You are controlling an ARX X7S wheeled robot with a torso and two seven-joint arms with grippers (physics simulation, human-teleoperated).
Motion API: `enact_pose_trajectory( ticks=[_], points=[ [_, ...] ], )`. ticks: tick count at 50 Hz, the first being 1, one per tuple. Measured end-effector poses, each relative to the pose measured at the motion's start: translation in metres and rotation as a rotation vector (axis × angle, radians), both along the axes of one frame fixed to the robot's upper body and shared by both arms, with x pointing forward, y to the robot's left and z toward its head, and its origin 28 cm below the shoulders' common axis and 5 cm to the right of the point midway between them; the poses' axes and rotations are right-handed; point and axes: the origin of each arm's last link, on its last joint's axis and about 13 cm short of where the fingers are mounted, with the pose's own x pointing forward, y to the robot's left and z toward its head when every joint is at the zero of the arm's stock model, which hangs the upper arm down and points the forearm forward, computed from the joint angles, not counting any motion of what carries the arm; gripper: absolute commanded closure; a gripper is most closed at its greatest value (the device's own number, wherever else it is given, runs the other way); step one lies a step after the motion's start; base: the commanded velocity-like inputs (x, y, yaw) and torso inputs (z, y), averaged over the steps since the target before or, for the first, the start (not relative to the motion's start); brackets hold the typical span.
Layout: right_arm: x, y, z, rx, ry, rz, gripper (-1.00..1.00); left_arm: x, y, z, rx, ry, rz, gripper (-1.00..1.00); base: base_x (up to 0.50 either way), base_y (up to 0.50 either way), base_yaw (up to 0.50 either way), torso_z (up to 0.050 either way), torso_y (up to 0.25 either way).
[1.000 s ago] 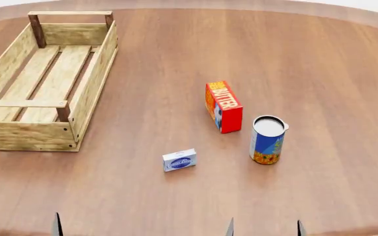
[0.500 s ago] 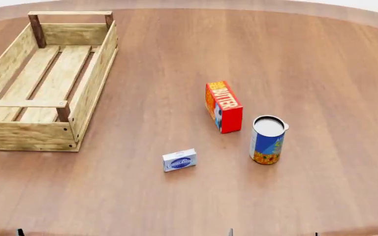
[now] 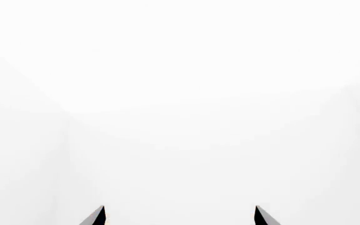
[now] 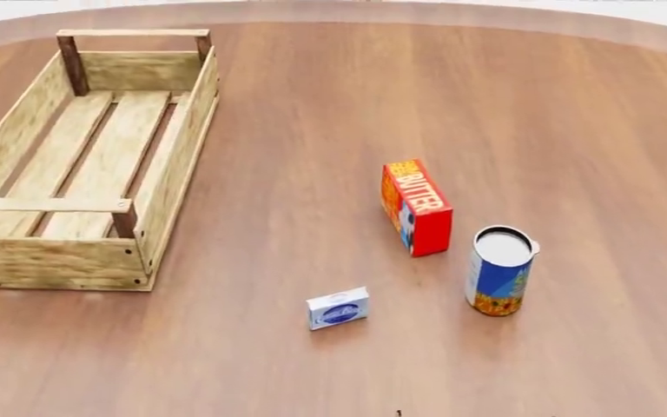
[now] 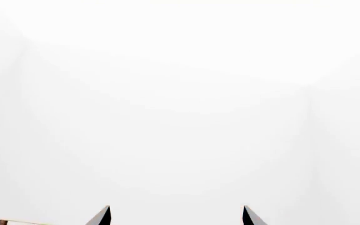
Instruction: Pick up the cream cheese and put it in the tray.
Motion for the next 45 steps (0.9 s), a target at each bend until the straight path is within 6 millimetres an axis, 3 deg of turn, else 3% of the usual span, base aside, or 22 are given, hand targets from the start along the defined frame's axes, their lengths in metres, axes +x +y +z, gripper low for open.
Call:
enact_pose_trajectory(
  ticks=[26,45],
  points=[
    [0.0004,0.0016,-0.0002,-0.019,-0.002,-0.001,-1.00,-0.0026,0.0015,0.0021,-0.016,-0.035,0.007,-1.00,0.37,0.25,0.00,0.000,0.000],
    [0.0001,0.0028,-0.0003,-0.039,-0.006,-0.009,-1.00,-0.0044,0.0020,0.0028,-0.021,-0.056,0.009,-1.00,0.14,0.28,0.00,0.000,0.000]
  ],
)
